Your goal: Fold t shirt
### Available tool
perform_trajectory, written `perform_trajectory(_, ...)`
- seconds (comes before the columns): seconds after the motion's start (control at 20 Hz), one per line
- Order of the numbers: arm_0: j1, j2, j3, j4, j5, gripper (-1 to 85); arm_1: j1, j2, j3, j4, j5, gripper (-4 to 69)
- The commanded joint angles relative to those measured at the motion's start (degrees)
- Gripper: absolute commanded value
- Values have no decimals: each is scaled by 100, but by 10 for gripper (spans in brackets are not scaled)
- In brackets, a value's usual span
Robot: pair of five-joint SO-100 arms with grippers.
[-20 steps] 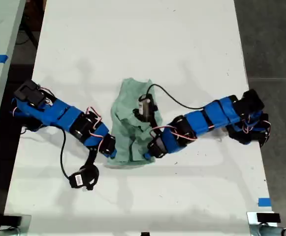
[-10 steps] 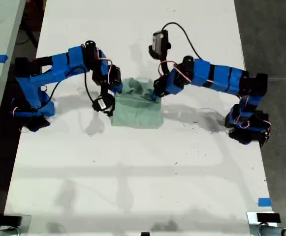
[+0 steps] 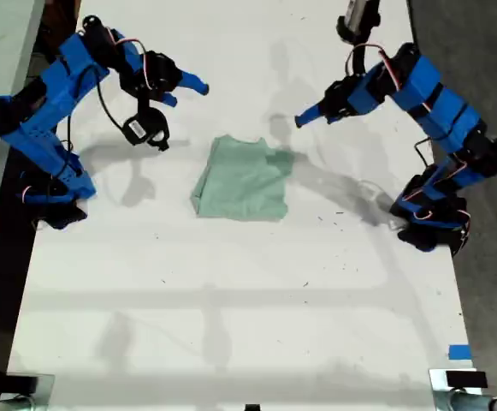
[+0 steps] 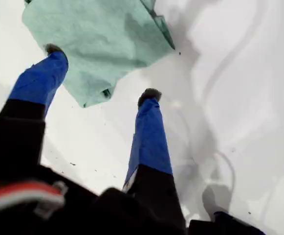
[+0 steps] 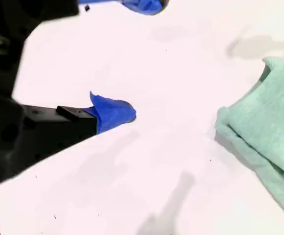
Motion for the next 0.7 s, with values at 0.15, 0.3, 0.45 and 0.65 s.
perform_trajectory(0.15, 2637, 3595, 2646, -510, -2320, 84, -2997, 4096, 3771, -404, 2689, 137)
perform_trajectory(0.3, 3322, 5651, 5977, -2487, -2725, 40, -4289, 5757, 5959, -1433, 3366, 22)
perform_trajectory(0.45, 3419, 7392, 8675, -3894, -2347, 26, -4790, 7330, 7945, -2153, 3243, 17)
perform_trajectory(0.65, 3568, 9510, 10925, -3990, -2224, 23, -4834, 8552, 9378, -1854, 3059, 15)
